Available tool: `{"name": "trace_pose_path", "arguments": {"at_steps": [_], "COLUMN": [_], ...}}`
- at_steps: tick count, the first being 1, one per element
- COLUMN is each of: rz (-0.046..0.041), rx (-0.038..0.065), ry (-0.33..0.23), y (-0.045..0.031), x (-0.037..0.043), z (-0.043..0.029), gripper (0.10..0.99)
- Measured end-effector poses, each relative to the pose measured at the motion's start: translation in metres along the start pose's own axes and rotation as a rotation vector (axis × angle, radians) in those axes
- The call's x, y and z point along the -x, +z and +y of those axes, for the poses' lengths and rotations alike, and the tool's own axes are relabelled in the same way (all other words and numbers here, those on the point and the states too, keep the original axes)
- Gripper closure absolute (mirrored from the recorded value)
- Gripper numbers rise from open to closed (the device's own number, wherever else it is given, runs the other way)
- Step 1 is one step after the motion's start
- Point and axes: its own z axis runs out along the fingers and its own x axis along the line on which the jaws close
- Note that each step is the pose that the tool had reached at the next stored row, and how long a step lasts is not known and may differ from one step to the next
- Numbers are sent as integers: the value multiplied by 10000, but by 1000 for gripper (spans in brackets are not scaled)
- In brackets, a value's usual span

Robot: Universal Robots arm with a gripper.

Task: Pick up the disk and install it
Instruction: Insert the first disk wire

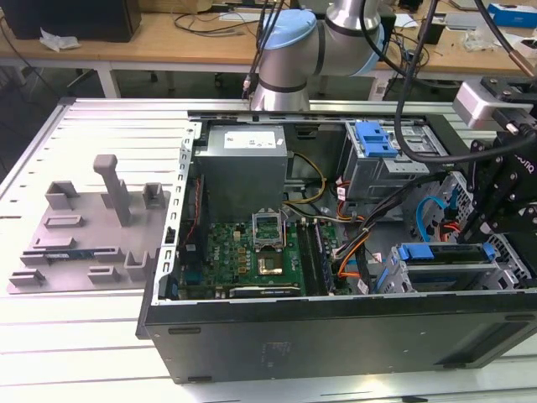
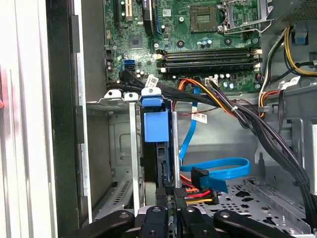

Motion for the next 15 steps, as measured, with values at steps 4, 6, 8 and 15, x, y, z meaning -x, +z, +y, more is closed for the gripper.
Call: {"name": "trace_pose_path", "arguments": {"at_steps": [4, 6, 8, 15], "rz": [-2, -2, -1, 0], "rx": [0, 0, 0, 0], "ry": [0, 0, 0, -1], "y": [3, 7, 11, 23], "x": [1, 1, 1, 1], "z": [0, 0, 0, 0], "gripper": [918, 918, 918, 918]}}
